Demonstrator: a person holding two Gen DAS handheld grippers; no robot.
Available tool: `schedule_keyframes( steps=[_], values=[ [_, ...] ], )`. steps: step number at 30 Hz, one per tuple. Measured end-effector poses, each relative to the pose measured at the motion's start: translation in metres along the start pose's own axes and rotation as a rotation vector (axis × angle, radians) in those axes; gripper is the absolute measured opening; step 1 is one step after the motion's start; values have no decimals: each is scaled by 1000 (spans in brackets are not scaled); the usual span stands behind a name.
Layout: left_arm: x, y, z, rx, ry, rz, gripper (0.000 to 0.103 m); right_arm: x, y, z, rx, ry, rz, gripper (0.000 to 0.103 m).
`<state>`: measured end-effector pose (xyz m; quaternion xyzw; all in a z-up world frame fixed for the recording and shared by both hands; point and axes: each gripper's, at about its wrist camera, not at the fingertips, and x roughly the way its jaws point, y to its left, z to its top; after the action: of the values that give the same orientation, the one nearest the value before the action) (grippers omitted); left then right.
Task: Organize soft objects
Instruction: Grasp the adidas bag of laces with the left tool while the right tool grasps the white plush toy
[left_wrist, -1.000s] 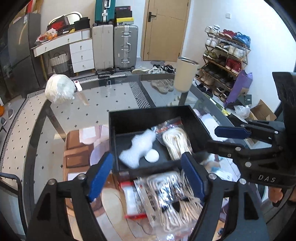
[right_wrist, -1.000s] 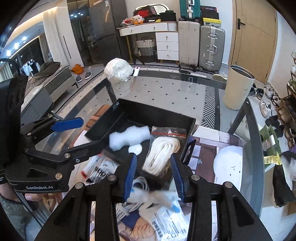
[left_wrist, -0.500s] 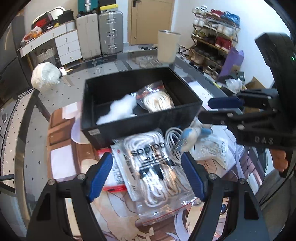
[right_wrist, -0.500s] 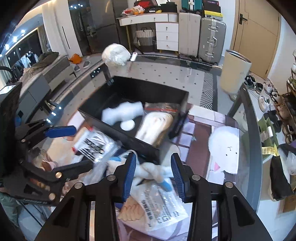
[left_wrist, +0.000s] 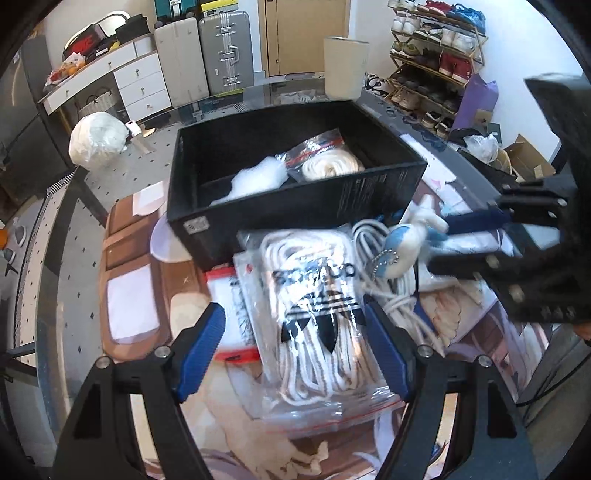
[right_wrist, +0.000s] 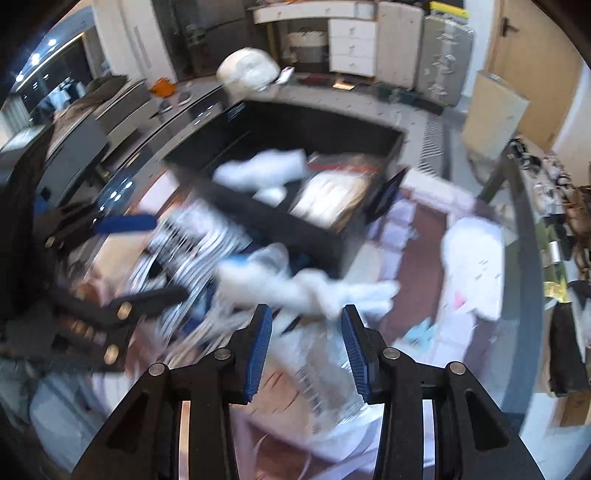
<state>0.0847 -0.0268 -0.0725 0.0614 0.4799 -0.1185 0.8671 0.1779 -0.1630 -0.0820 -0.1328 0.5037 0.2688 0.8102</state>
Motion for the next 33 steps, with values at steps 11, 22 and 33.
schedule_keyframes(
  steps=[11, 22, 33],
  values=[
    [4, -4, -1, 22, 10, 10, 77, -20, 13, 1, -105, -74, -41, 40],
    [1, 8, -1, -20, 1, 23, 77, -16, 47, -17, -217, 25, 142, 40],
    [3, 9, -1, -17, 10, 36, 77, 3, 49, -3, -248, 31, 83, 59]
  ],
)
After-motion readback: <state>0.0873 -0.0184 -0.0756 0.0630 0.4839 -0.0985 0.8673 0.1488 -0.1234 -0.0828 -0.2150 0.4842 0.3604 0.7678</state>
